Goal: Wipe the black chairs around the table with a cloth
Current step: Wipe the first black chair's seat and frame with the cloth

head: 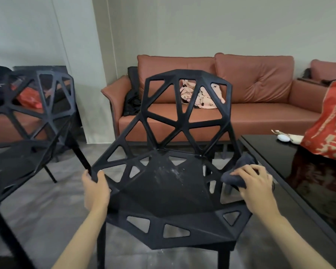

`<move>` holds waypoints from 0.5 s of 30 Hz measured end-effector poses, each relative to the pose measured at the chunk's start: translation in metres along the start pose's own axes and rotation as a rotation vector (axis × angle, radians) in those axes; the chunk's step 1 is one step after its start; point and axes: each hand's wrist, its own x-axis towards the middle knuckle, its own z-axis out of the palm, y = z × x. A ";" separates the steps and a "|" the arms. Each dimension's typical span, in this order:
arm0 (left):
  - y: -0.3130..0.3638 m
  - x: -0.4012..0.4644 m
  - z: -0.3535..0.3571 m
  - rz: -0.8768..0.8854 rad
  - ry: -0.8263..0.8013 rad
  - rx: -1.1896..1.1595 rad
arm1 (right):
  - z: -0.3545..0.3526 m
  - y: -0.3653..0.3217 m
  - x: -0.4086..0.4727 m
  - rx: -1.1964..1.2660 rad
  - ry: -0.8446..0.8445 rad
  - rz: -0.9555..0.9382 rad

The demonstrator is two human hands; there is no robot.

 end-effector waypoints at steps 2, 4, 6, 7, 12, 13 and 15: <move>-0.007 -0.013 -0.005 0.025 -0.031 -0.065 | -0.003 0.012 -0.001 -0.003 -0.011 -0.003; -0.010 -0.016 -0.013 0.081 -0.093 -0.010 | -0.004 0.019 -0.003 0.019 -0.015 0.000; 0.003 -0.005 -0.015 0.127 -0.121 0.205 | -0.005 0.021 -0.006 0.050 -0.003 0.009; 0.015 0.004 -0.012 0.179 -0.107 0.333 | -0.005 0.020 -0.007 0.058 0.001 0.015; 0.070 0.059 0.027 0.514 -0.238 0.508 | -0.007 0.018 -0.021 0.063 0.005 0.024; 0.073 0.065 0.037 0.567 -0.333 0.518 | -0.007 0.020 -0.024 0.062 0.008 0.016; 0.071 0.066 0.049 0.716 -0.382 0.668 | -0.010 0.021 -0.028 0.050 0.006 0.000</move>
